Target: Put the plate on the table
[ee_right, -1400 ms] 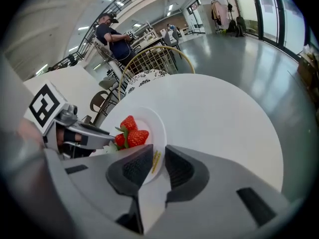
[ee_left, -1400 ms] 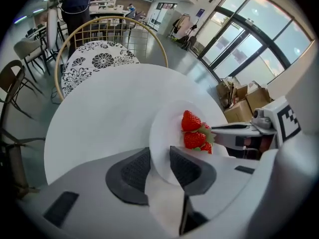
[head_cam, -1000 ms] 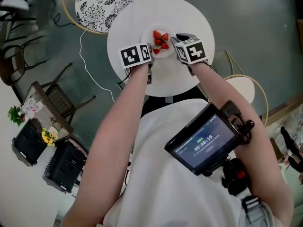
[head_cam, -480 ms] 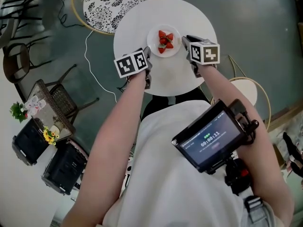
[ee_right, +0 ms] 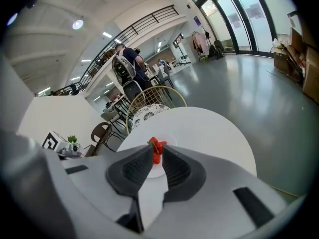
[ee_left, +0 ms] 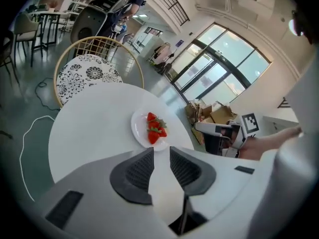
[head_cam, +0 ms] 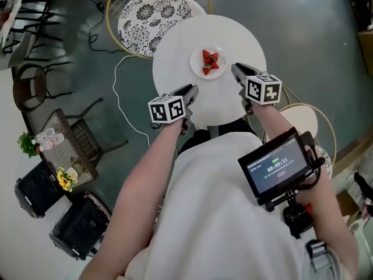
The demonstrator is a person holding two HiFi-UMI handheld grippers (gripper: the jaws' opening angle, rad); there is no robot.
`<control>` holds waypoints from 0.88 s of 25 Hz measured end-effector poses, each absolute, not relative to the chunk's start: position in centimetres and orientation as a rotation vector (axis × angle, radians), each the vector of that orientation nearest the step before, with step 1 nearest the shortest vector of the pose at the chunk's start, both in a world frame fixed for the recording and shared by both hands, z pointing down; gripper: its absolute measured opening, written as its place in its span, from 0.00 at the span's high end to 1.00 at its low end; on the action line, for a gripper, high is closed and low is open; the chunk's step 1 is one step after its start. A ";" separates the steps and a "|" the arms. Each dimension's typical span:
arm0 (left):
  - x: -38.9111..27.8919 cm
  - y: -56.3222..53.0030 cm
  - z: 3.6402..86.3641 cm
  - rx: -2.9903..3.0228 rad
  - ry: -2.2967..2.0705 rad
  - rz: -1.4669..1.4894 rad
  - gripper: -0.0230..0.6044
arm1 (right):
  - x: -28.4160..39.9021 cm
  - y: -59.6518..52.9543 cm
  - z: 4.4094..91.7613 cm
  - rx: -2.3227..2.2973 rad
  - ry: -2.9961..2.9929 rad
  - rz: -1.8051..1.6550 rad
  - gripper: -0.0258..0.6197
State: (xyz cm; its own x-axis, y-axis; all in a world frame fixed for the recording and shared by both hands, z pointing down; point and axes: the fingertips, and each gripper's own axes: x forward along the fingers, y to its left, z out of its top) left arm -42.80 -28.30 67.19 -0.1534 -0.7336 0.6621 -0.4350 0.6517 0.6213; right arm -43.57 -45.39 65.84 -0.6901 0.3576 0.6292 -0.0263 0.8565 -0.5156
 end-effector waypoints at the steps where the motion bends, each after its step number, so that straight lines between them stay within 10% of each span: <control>1: -42.1 -27.7 66.4 0.960 -1.792 -0.343 0.79 | -42.8 -45.1 64.8 -0.236 -2.274 0.645 0.89; 22: -36.6 -18.8 58.2 1.169 -1.937 -0.435 0.95 | -31.9 -37.9 55.5 -0.267 -2.463 0.730 0.95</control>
